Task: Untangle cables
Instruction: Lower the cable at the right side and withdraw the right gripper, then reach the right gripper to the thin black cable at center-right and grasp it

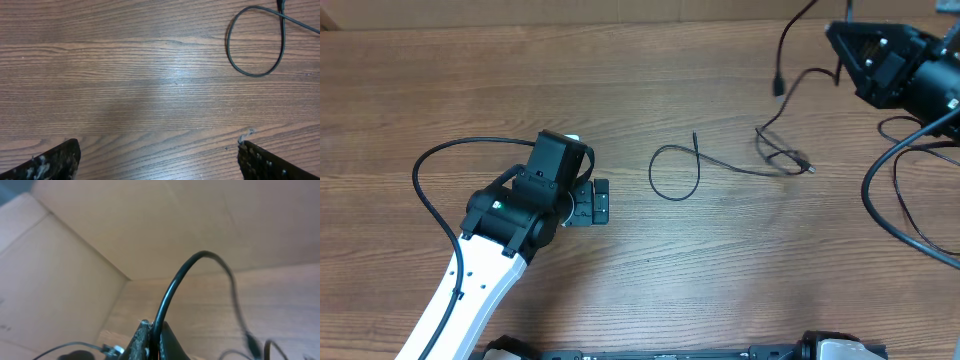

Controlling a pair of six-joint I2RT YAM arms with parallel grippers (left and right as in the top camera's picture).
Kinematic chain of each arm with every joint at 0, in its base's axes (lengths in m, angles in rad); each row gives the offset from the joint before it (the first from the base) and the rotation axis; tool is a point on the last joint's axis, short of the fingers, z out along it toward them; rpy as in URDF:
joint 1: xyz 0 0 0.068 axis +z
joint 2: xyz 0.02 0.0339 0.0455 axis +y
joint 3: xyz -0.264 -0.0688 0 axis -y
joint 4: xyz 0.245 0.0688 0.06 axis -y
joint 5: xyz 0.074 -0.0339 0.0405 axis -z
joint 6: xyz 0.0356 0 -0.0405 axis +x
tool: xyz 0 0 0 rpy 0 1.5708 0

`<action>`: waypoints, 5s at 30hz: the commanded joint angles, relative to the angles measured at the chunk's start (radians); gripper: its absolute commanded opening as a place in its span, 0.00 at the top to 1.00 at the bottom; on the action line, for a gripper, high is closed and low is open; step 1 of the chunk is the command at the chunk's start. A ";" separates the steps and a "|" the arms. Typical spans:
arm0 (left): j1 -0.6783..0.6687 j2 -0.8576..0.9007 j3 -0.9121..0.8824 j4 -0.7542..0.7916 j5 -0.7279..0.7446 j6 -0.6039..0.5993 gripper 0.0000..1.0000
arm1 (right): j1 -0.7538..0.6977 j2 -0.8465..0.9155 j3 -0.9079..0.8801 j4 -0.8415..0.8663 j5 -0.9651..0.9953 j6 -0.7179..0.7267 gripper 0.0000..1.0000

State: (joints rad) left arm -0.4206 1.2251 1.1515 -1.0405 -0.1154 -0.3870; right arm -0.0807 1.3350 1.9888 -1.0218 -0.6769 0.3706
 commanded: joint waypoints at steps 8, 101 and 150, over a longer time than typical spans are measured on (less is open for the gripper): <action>0.006 -0.003 0.003 0.001 0.004 -0.010 0.00 | 0.023 -0.003 0.103 0.182 0.068 0.113 0.96; 0.006 -0.003 0.003 0.001 0.004 -0.010 0.01 | -0.372 0.739 0.105 0.075 0.233 -0.266 0.00; 0.006 -0.003 0.003 0.001 0.004 -0.010 0.00 | -0.004 0.739 -0.302 -0.422 0.362 -0.660 0.05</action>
State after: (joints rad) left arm -0.4206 1.2251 1.1515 -1.0405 -0.1154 -0.3874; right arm -0.1066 2.1010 1.7420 -1.4780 -0.3103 -0.2531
